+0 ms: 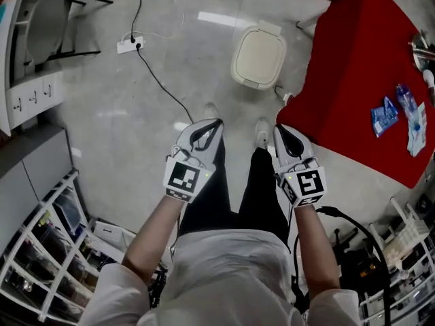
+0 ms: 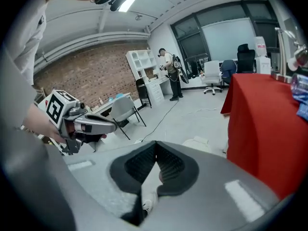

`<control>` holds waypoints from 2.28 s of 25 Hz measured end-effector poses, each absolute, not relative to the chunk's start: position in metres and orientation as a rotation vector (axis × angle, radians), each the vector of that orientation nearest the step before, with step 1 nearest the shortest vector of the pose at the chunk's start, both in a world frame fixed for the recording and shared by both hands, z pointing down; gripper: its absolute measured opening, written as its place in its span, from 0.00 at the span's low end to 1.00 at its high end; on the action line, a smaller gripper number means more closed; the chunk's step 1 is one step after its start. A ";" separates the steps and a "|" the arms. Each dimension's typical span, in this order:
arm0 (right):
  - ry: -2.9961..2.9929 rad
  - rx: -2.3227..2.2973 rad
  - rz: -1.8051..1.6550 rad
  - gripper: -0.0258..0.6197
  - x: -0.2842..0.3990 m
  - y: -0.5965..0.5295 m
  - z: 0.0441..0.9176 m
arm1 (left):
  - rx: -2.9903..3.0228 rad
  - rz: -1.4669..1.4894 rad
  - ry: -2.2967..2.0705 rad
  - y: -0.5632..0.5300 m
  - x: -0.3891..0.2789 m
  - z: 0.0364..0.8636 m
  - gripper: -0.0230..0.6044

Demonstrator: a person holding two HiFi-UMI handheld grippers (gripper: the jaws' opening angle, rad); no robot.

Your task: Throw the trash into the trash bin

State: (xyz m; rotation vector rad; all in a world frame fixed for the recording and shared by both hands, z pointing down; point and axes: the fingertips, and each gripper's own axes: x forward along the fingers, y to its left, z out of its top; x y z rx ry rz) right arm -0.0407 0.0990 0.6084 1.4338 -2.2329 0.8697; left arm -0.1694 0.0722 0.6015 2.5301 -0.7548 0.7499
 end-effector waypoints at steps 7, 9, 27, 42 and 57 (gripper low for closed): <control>-2.174 1.456 0.964 0.04 -0.052 0.094 0.690 | 2.502 0.767 -0.738 0.056 -0.174 0.671 0.04; -2.160 1.469 0.983 0.04 -0.055 0.090 0.715 | 2.489 0.777 -0.727 0.054 -0.176 0.694 0.04; -1.994 1.471 1.076 0.04 -0.069 0.061 0.927 | 2.437 0.842 -0.619 0.055 -0.170 0.842 0.04; -1.732 1.427 1.074 0.04 -0.060 0.064 1.020 | 2.353 0.851 -0.680 0.047 -0.185 0.882 0.04; -1.672 1.360 1.098 0.04 -0.051 0.068 1.010 | 2.406 0.867 -0.643 0.061 -0.175 0.876 0.04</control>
